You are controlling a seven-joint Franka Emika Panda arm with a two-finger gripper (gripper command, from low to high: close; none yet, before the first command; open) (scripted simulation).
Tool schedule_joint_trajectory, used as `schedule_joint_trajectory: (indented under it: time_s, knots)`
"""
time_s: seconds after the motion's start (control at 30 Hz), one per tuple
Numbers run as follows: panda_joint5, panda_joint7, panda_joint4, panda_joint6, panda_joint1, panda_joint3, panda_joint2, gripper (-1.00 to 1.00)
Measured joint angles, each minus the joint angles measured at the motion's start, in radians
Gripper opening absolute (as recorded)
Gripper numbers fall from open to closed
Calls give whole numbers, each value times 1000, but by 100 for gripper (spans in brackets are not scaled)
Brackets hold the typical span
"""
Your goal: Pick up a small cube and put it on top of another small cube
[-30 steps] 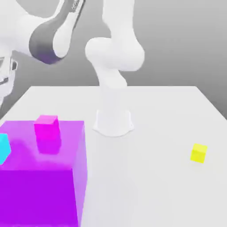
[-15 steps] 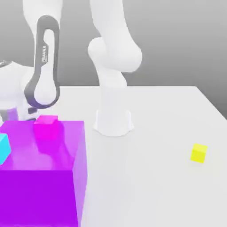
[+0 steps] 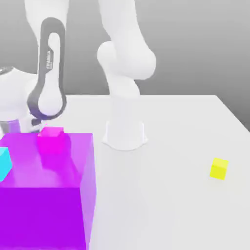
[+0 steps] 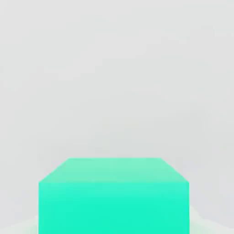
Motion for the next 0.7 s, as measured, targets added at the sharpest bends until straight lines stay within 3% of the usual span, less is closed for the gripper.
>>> schedule_joint_trajectory:
  time_s: [0.17, 0.43, 0.7]
  knots:
    - [-151, -157, 106, -77, 11, 1, -63, -100]
    - [-325, -427, 300, -242, 230, 124, -199, -100]
    - [-197, -308, 245, -272, 447, 330, -262, -100]
